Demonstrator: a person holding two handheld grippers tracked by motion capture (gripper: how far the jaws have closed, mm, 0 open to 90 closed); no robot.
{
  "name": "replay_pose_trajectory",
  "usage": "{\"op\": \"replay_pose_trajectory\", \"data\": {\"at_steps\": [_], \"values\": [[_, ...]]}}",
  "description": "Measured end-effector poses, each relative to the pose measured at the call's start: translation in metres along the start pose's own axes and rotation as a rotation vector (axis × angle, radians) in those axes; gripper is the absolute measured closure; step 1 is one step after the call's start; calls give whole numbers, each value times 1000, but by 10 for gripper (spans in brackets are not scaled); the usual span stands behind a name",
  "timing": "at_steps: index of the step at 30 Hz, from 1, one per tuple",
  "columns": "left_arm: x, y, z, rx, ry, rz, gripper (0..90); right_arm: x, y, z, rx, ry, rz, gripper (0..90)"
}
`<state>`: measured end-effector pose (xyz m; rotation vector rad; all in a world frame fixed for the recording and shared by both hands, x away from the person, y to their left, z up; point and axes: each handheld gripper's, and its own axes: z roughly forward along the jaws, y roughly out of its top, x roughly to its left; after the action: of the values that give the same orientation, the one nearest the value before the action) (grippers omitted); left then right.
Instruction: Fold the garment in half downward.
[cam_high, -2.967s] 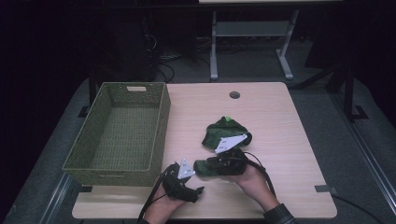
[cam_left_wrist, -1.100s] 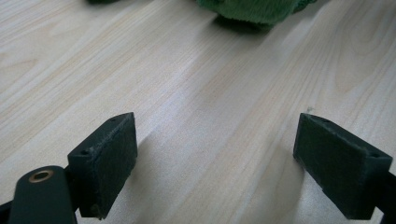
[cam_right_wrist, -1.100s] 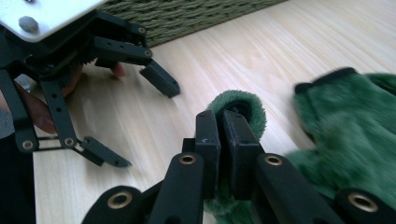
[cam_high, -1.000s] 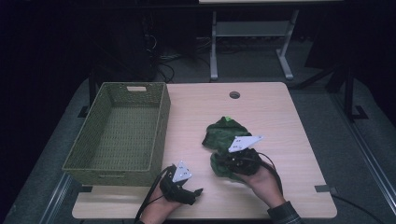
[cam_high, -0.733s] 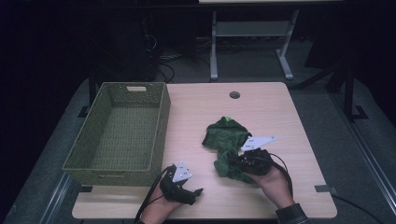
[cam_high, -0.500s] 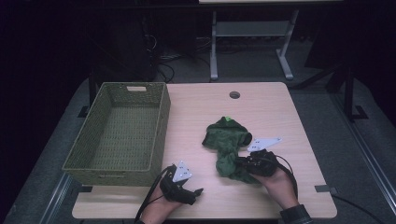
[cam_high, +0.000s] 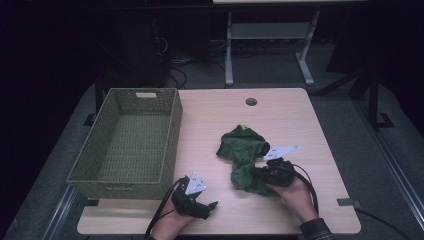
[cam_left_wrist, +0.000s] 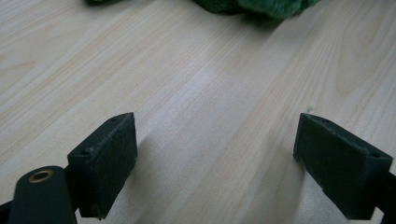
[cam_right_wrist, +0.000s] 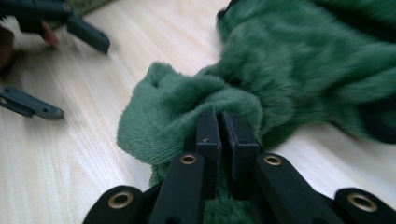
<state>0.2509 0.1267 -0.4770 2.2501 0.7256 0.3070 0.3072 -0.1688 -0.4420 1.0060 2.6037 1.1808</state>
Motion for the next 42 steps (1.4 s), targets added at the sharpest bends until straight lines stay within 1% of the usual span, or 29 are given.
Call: {"op": "replay_pose_trajectory", "data": {"at_steps": [1,2,4,5,6,8,9,10,11,12,13,14,15,16,18,20,21,22,25,26,27,28,30,33,34,35,38,39,42], "values": [[0,0,0,0,1,1,129,1,0,5,13,7,-14,859],[0,0,0,0,1,2,129,3,1,10,23,11,-16,861],[0,0,0,0,0,2,129,4,1,14,34,8,-22,862],[0,0,0,0,0,2,129,4,0,20,48,4,-37,865],[0,0,0,0,0,2,129,4,0,21,52,6,-22,864],[0,0,0,0,0,2,129,3,0,21,50,10,-26,860],[0,0,0,0,0,2,129,3,1,14,33,-5,-28,816],[0,0,0,0,0,2,129,3,1,11,21,-2,-26,791],[0,0,0,1,2,6,129,3,1,11,21,-2,-26,791],[0,0,0,1,2,6,129,1,1,5,8,-2,-31,761],[0,0,0,0,2,5,129,1,0,-2,-17,-8,-21,754],[0,0,0,1,2,6,129,-1,-2,-12,-38,-11,-19,737],[0,0,0,1,2,6,129,-1,-2,-12,-38,-11,-19,737],[0,0,0,0,2,5,129,-4,-6,-22,-44,-21,-19,734],[0,0,0,0,1,1,129,-4,-8,-25,-47,-27,-20,726],[0,0,0,0,0,0,129,-7,-19,-36,-54,-37,-5,719],[0,0,0,0,0,0,129,-7,-19,-36,-54,-37,-5,719],[0,0,0,0,1,0,129,-9,-28,-41,-53,-44,-7,711],[0,0,0,0,0,0,129,-11,-41,-49,-36,-58,5,698],[0,0,0,0,0,0,130,-11,-41,-49,-36,-58,5,698],[0,0,0,0,0,-2,130,-12,-45,-52,-33,-56,17,690],[0,0,0,0,1,-2,130,-14,-55,-56,-29,-56,38,689],[0,0,0,0,0,-2,130,-15,-63,-61,-31,-56,37,688],[0,0,0,0,0,-1,131,-15,-70,-67,-31,-56,52,682],[0,0,0,0,0,-1,131,-14,-77,-71,-30,-54,69,682],[0,0,0,0,0,-1,131,-13,-80,-73,-28,-57,73,681],[0,0,0,0,1,-2,131,-13,-87,-75,-18,-53,81,679],[0,0,0,-1,3,-3,131,-12,-93,-76,-4,-44,101,676],[0,1,0,1,7,-2,130,-13,-96,-72,11,-32,110,675]]}}
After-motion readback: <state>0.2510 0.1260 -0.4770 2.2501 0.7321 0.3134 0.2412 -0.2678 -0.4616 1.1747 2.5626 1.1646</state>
